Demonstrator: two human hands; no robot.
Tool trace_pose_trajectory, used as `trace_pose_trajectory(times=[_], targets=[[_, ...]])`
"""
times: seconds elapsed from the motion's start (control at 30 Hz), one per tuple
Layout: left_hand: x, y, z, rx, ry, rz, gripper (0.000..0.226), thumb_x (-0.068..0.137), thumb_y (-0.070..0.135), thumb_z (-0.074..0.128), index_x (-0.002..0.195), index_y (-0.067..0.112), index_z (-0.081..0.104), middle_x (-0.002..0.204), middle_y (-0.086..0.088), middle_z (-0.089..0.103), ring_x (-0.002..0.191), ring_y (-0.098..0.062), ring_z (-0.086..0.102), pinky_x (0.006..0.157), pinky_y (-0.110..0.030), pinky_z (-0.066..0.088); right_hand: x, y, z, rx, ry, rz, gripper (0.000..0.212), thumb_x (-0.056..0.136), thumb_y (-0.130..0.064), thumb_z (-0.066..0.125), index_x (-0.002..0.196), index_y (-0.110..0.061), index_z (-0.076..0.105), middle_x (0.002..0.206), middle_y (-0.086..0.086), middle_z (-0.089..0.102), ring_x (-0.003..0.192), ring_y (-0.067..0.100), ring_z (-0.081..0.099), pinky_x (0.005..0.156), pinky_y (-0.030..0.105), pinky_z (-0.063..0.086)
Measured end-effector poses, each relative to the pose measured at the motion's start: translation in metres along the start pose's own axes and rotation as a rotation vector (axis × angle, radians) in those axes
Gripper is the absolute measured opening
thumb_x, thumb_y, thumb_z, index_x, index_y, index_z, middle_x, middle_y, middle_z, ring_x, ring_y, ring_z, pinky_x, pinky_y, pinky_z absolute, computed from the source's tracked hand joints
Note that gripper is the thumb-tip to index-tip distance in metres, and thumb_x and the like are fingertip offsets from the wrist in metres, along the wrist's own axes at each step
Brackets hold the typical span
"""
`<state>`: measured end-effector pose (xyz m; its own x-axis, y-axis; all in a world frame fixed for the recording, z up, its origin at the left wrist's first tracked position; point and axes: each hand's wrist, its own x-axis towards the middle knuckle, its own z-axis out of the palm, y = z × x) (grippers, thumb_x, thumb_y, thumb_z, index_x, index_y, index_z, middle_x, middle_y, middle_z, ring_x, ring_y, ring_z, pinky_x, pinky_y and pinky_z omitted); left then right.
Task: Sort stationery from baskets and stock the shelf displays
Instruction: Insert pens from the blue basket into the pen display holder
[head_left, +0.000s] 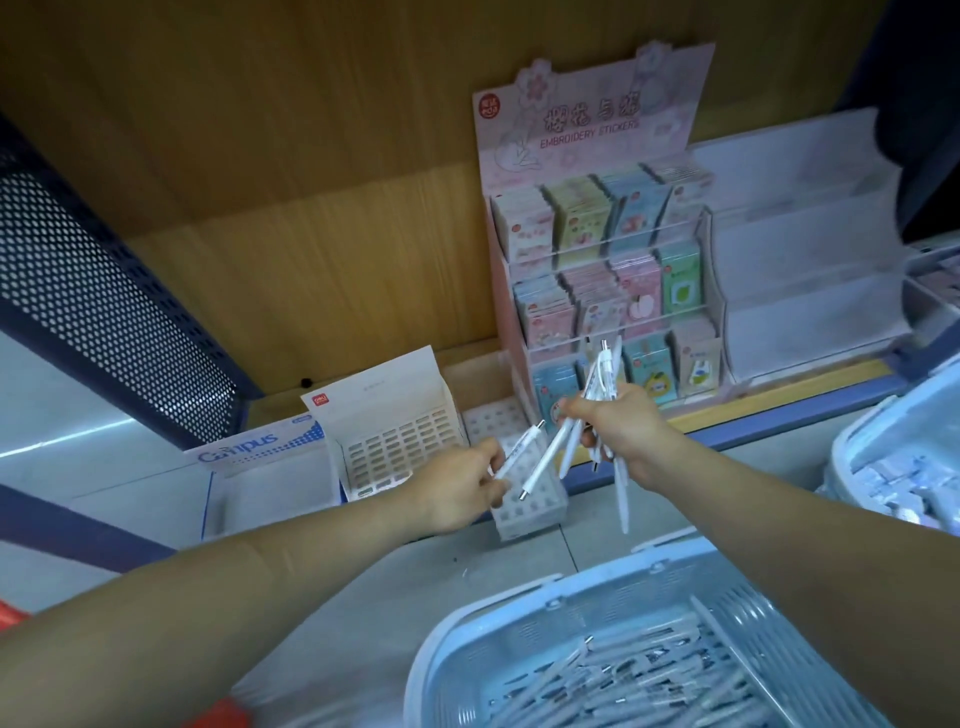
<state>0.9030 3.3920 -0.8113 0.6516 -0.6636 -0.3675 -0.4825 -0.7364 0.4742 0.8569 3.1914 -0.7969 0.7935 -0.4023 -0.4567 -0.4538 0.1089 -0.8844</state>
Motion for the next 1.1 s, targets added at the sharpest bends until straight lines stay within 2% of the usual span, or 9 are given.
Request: trace_pose_trajectory(times=[0.2,0.27,0.37,0.43,0.57,0.7,0.8,0.97,1.1], targets=[[0.006,0.009,-0.023,-0.493,0.035,-0.087,0.013,0.095,0.019,0.06,0.09,0.018,0.048,0.092,-0.009,0.071,0.08,-0.022,0.062,0.065,-0.029,0.047,0.002,0.002,0.001,0.03,0.019,-0.025,0.028,0.087,-0.012,0.072,0.102,0.009,0.061,0.065,0.013,0.057,0.032,0.007,0.047,0.034,0.016,0.034],[0.008,0.01,-0.04,-0.592,0.145,-0.1,0.013,0.09,0.017,0.067,0.087,0.016,0.055,0.084,-0.009,0.062,0.079,-0.024,0.057,0.069,-0.035,0.047,0.003,0.002,0.0,0.055,0.016,-0.026,0.026,0.086,-0.015,0.074,0.098,0.006,0.063,0.057,0.01,0.055,0.033,0.009,0.047,0.036,0.018,0.036],[0.016,0.009,-0.061,-0.667,0.282,-0.165,0.025,0.087,0.014,0.071,0.107,0.012,0.057,0.093,-0.014,0.068,0.079,-0.027,0.067,0.082,-0.041,0.057,0.003,0.005,0.001,0.067,0.003,-0.017,0.023,0.085,-0.019,0.075,0.089,-0.001,0.061,0.061,0.008,0.057,0.037,0.008,0.05,0.04,0.02,0.041],[0.024,0.006,-0.068,-0.695,0.329,-0.179,0.048,0.082,0.01,0.074,0.119,0.022,0.046,0.095,-0.016,0.068,0.079,-0.028,0.07,0.078,-0.045,0.06,0.002,0.009,0.005,0.043,-0.001,-0.008,0.023,0.085,-0.02,0.075,0.079,-0.006,0.058,0.059,0.008,0.054,0.036,0.008,0.047,0.038,0.019,0.038],[0.037,0.008,-0.073,-0.708,0.376,-0.14,0.065,0.078,0.003,0.075,0.103,0.051,0.04,0.1,-0.013,0.06,0.091,-0.033,0.068,0.073,-0.05,0.06,0.003,0.017,0.011,0.009,-0.007,0.003,0.024,0.085,-0.023,0.075,0.08,-0.008,0.057,0.056,0.007,0.051,0.041,0.014,0.046,0.041,0.024,0.037],[0.047,0.014,-0.074,-0.682,0.355,-0.106,0.025,0.091,0.022,0.067,0.092,0.033,0.045,0.092,-0.012,0.063,0.086,-0.029,0.069,0.076,-0.045,0.06,0.008,0.019,0.01,0.033,0.018,-0.003,0.023,0.085,-0.022,0.075,0.078,-0.01,0.057,0.058,0.008,0.052,0.043,0.015,0.045,0.044,0.027,0.037],[0.059,0.014,-0.069,-0.486,0.364,-0.111,0.007,0.097,0.032,0.055,0.101,0.027,0.052,0.1,-0.007,0.067,0.09,-0.022,0.068,0.085,-0.043,0.056,0.01,0.021,0.008,0.049,0.027,0.004,0.023,0.085,-0.021,0.075,0.078,-0.01,0.056,0.06,0.009,0.053,0.043,0.015,0.045,0.043,0.026,0.038],[0.068,0.015,-0.057,-0.234,0.395,-0.116,0.016,0.097,0.022,0.051,0.1,0.019,0.066,0.1,-0.003,0.068,0.09,-0.021,0.064,0.08,-0.038,0.055,0.014,0.024,0.008,0.103,0.033,0.007,0.025,0.085,-0.021,0.075,0.077,-0.01,0.055,0.057,0.008,0.05,0.043,0.015,0.043,0.042,0.025,0.036],[0.072,0.01,-0.057,-0.103,0.417,-0.071,0.015,0.094,0.017,0.055,0.105,0.019,0.066,0.1,-0.002,0.068,0.091,-0.019,0.061,0.083,-0.036,0.051,0.015,0.031,0.005,0.153,0.053,0.042,0.025,0.084,-0.022,0.076,0.077,-0.011,0.056,0.054,0.006,0.05,0.042,0.016,0.044,0.045,0.028,0.038]])
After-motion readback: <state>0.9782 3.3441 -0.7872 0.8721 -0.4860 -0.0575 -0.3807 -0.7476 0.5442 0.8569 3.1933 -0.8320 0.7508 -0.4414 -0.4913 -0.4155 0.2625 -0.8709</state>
